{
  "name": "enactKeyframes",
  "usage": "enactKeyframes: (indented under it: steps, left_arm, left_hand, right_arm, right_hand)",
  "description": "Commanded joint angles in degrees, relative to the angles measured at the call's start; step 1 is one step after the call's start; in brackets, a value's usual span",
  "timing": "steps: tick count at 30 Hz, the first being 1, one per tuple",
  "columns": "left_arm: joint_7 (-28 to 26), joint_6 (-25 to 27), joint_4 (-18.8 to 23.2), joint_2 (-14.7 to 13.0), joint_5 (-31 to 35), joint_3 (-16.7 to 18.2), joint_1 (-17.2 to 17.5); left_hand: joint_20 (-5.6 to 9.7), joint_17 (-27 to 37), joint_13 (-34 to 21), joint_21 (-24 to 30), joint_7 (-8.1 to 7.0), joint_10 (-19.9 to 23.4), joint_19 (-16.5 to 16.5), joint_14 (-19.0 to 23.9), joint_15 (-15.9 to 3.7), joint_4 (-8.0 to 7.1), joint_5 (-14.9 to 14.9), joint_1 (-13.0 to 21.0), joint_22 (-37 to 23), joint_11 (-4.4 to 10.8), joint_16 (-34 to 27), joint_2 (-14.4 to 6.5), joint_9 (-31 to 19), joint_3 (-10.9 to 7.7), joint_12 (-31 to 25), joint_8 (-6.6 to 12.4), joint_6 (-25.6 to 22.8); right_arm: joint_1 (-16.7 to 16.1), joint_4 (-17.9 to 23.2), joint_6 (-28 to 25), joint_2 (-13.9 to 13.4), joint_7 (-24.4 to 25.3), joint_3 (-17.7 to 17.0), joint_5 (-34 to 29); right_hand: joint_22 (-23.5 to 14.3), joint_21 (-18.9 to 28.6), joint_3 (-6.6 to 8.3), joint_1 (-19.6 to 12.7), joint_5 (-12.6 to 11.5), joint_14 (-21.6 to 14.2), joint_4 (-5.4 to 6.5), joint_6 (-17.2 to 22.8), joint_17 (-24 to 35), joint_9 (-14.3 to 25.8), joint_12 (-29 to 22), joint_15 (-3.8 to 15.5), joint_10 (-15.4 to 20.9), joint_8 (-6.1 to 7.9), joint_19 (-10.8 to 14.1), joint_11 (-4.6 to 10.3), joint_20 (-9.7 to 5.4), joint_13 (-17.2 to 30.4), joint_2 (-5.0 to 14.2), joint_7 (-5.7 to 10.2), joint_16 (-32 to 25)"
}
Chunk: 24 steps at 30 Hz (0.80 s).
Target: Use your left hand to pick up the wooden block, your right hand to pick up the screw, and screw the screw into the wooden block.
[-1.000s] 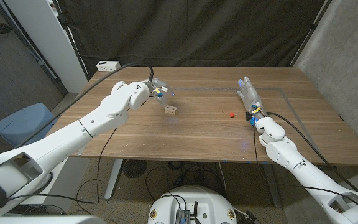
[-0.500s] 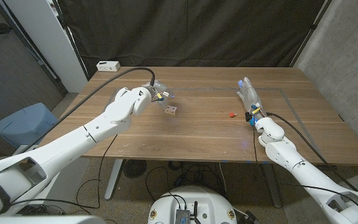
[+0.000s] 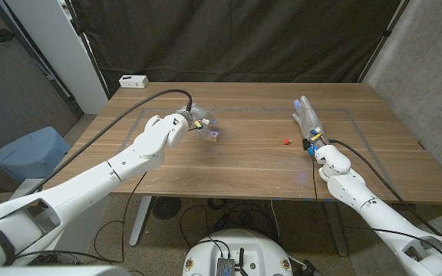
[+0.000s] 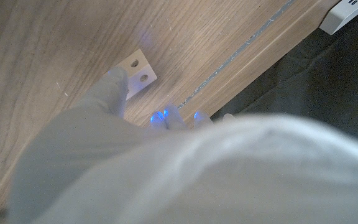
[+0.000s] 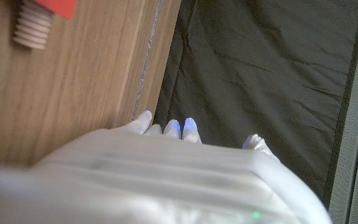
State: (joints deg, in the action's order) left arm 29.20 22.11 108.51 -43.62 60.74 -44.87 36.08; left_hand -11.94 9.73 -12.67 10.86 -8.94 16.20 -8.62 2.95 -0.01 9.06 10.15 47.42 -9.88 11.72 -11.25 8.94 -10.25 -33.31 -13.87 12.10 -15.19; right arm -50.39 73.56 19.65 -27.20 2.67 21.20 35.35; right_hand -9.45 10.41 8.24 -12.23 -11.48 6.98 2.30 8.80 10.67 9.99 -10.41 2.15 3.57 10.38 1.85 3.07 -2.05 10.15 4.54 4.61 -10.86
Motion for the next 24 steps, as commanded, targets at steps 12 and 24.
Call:
enactKeyframes:
  steps: [12,24]
  left_arm:
    - [-3.3,-0.1,-3.4,1.5,-0.9,-1.9,-0.6]
    - [-4.9,-0.7,-5.4,2.2,-1.5,-3.0,-1.4]
  left_hand:
    - [-0.15,0.3,-0.4,0.6,0.02,0.9,0.9,0.8,0.11,0.12,0.3,0.4,-0.1,-0.16,-0.3,-0.7,-0.3,0.48,-0.3,-0.12,-0.4]
    - [-0.15,0.3,-0.5,0.7,0.02,1.6,1.7,1.6,-0.02,0.17,0.2,0.9,-0.1,-0.07,-0.4,-0.9,-0.3,0.76,-0.5,-0.03,-1.1]
  right_arm:
    - [-0.9,0.1,-0.5,0.2,0.7,-0.1,0.4]
    - [-0.2,-1.1,-0.4,0.7,0.4,0.0,0.6]
  right_hand:
    - [-0.2,0.3,0.0,0.3,-0.6,0.6,-0.29,0.0,0.1,0.1,-0.2,1.35,-0.2,0.23,0.2,0.4,-1.78,0.2,0.3,0.35,-0.2]
    - [-0.2,0.3,0.04,0.3,-0.6,0.6,-0.35,0.0,0.0,0.1,-0.3,1.39,-0.2,0.25,0.2,0.35,-1.75,0.2,0.38,0.49,-0.2]
